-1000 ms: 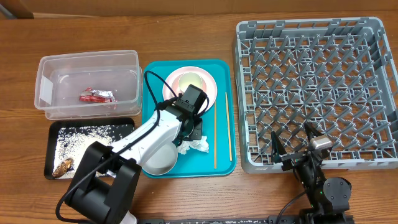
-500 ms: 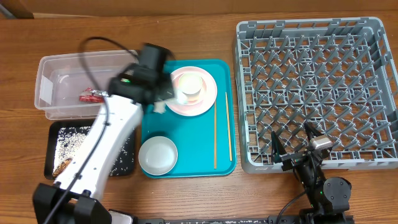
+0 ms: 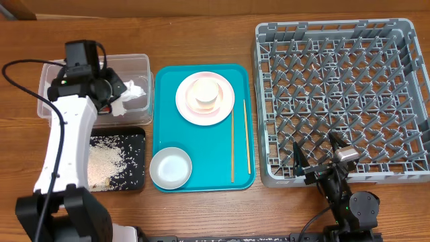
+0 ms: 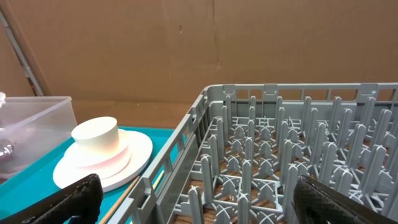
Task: Sort waste into correct bins and load items into the dishwasher
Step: 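Carry the tissue left into the clear plastic bin and release, then move the left gripper to the white cup on the plate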
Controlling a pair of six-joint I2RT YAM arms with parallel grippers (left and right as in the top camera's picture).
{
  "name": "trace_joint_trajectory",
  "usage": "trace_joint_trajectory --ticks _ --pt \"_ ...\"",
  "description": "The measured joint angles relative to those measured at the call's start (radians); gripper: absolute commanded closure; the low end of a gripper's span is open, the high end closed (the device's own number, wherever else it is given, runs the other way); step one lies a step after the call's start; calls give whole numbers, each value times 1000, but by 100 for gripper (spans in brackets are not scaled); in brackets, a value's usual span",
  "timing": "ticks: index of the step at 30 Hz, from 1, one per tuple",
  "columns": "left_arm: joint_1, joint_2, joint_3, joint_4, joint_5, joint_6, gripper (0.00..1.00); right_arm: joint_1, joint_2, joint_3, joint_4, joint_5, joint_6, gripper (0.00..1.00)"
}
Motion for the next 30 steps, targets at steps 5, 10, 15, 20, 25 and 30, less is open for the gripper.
trace_joint_trajectory --ticks 5,10,15,20,25,30 --pt "11 63 0 23 9 -11 63 0 0 0 0 0 0 0" --pt "11 79 0 50 13 -5 39 0 0 0 0 0 0 0" --pt "11 79 8 31 30 -2 30 0 0 0 0 0 0 0" --pt "10 79 101 -57 152 5 31 0 0 0 0 0 0 0" --pt "-5 46 188 -186 307 43 33 0 0 0 0 0 0 0" --pt "-111 -4 196 -336 377 108 36 0 0 0 0 0 0 0"
